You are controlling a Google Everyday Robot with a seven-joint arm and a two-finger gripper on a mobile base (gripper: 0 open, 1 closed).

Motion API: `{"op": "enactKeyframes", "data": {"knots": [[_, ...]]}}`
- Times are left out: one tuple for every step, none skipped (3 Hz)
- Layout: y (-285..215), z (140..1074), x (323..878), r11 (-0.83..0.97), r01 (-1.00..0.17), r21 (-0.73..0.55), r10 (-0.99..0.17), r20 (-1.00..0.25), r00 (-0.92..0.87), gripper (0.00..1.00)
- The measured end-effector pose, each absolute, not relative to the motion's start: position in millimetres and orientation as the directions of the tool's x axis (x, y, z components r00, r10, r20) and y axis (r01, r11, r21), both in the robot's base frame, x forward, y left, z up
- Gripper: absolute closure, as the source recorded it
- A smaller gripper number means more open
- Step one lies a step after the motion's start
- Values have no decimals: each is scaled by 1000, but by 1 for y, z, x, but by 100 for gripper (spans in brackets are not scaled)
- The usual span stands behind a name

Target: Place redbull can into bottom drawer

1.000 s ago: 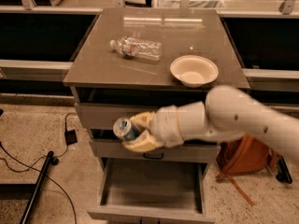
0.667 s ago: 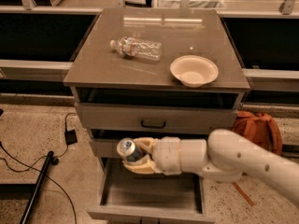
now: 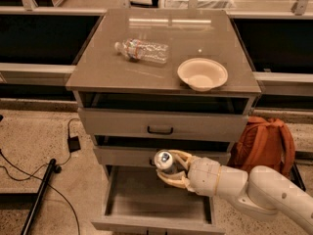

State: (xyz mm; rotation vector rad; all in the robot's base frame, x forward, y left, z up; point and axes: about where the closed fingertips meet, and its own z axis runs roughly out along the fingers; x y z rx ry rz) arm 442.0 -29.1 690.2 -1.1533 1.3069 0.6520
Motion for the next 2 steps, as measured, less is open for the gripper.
{"op": "enactKeyframes", "data": {"knots": [[-29, 662, 459, 354, -910, -217, -230, -963, 140, 100], [-48, 572, 475, 387, -920, -61, -176, -984, -9, 100]]}}
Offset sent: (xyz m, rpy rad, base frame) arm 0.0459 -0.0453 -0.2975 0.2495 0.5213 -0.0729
